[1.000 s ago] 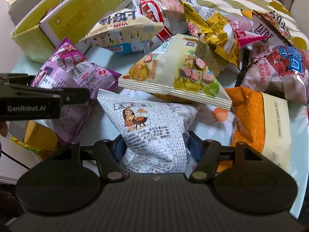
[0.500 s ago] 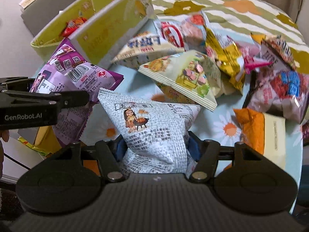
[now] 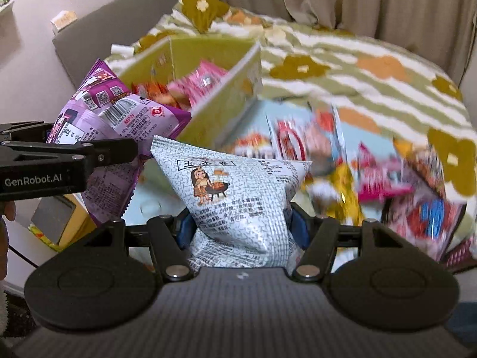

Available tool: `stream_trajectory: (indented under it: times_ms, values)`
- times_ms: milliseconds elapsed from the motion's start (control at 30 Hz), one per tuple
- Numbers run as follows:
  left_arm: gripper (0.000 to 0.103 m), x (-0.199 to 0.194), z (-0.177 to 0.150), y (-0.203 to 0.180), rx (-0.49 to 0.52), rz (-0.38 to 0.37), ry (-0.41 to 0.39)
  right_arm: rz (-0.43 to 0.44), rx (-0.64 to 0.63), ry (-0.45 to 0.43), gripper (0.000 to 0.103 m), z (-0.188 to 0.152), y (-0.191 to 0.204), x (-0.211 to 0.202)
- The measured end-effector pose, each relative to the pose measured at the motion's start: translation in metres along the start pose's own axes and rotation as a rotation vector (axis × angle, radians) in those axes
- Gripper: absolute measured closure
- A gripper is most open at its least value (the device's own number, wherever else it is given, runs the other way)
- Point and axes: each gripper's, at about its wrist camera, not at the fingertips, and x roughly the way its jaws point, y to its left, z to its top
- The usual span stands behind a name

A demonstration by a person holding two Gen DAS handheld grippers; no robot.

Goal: Organize snacks
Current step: 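Carry both bags to the yellow box and release them inside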

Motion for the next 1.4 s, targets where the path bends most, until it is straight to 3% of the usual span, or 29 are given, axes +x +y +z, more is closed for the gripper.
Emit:
stream_trajectory:
  times_ms: [200,467,833,933,967,1000,1400]
  values:
    - [0.033,-0.005,0.026,0.041,-0.016,0.049,-0.047,0.013,-0.006,-0.071,0.025,0.046,0.027,0.005]
    - [0.033,0.016,0.057,0.098,-0.024,0.096,-0.042,0.039,0.007,-0.112,0.025,0.104,0.069,0.04]
    - [0.031,0.096,0.079,0.132,0.01,-0.059,0.07,-0.068,0.099,-0.072,0.025,0.149,0.086,0.102]
    - [0.019,0.112,0.08,0.136,0.002,-0.091,0.097,-0.122,0.121,-0.07,0.025,0.153,0.082,0.111]
    - [0.006,0.114,0.079,0.138,0.008,-0.093,0.101,-0.136,0.131,-0.068,0.025,0.154,0.079,0.113]
    - [0.0,0.115,0.078,0.139,0.016,-0.097,0.097,-0.143,0.141,-0.065,0.025,0.154,0.077,0.115]
    - [0.0,0.092,0.077,0.181,-0.027,-0.081,0.09,-0.156,0.158,-0.045,0.025,0.166,0.091,0.125]
